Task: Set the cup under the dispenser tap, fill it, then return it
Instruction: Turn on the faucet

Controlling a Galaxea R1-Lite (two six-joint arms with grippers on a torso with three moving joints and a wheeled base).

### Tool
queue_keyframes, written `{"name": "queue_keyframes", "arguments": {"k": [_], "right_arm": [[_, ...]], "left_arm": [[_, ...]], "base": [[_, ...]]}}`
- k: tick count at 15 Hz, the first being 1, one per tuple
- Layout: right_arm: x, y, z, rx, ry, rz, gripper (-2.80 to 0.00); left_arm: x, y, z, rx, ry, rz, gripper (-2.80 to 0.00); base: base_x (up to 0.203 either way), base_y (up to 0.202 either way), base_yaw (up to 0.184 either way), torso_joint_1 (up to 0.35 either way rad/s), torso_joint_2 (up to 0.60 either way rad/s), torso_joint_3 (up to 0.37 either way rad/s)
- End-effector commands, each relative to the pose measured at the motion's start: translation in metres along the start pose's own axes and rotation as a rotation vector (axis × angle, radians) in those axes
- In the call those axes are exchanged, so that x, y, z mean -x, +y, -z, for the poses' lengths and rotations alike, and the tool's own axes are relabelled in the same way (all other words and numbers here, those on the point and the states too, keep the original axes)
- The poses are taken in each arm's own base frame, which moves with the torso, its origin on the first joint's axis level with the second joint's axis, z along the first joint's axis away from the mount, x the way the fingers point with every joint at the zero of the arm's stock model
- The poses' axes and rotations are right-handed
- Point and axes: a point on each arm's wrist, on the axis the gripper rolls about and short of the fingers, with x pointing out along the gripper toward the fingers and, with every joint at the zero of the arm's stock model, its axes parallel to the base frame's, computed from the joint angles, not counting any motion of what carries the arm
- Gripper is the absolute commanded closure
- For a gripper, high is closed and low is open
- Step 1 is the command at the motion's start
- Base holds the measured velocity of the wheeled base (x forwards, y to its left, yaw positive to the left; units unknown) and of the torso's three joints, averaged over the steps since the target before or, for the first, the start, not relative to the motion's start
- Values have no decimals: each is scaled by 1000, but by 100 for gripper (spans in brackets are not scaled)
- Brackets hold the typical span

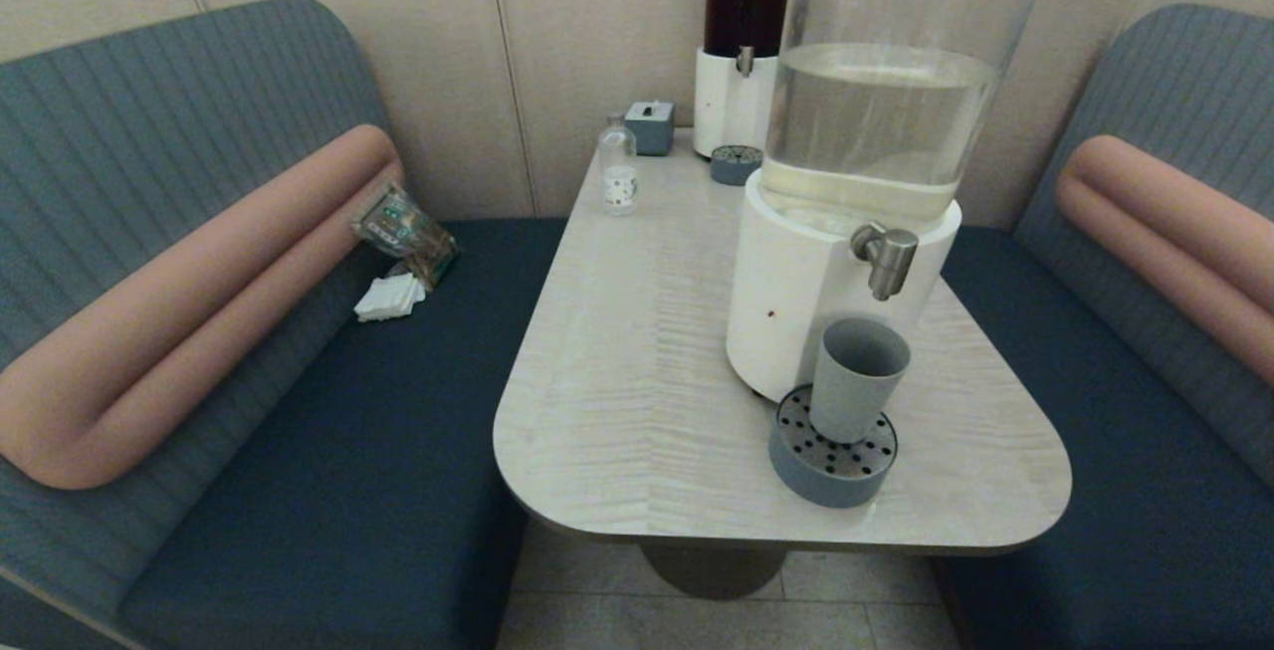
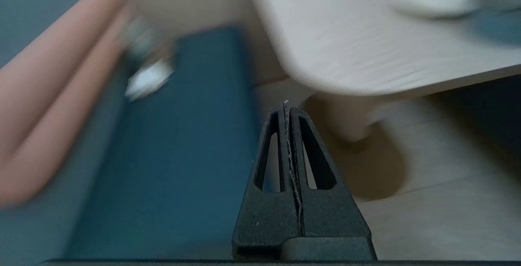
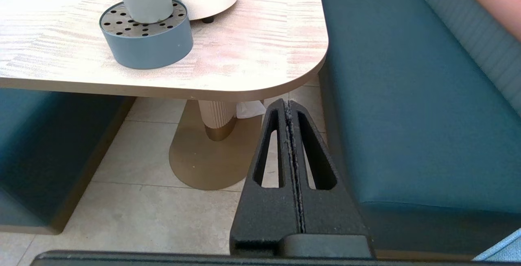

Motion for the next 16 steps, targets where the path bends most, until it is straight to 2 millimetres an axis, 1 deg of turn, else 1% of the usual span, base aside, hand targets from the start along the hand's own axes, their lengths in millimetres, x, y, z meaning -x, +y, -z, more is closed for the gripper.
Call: {"name": "queue_keyframes", "arguments": {"k": [1, 2, 8, 13, 14, 15, 16], "right_arm": [[0, 0, 0, 0, -1, 0, 0], [0, 0, 0, 0, -1, 0, 0], [0, 0, 0, 0, -1, 1, 0], [0, 0, 0, 71, -5, -5, 0], [1, 0, -5, 81, -27, -5, 0], [6, 0, -19, 83, -72, -5, 0], [13, 1, -41, 81, -131, -6, 0]], "left_arm": [[0, 1, 12, 0, 77, -116, 0], [0, 1, 18, 21, 124, -131, 0], [0, 1, 18, 52, 121, -138, 0], [0, 1, 18, 52, 121, -138, 0], [0, 1, 18, 52, 121, -138, 0], [0, 1, 18, 51, 121, -138, 0], [0, 1, 18, 52, 121, -138, 0]], "base": [[0, 0, 0, 0, 0, 0], [0, 0, 0, 0, 0, 0], [0, 0, 0, 0, 0, 0], [0, 0, 0, 0, 0, 0], [0, 0, 0, 0, 0, 0], [0, 0, 0, 0, 0, 0], [0, 0, 0, 0, 0, 0]]}}
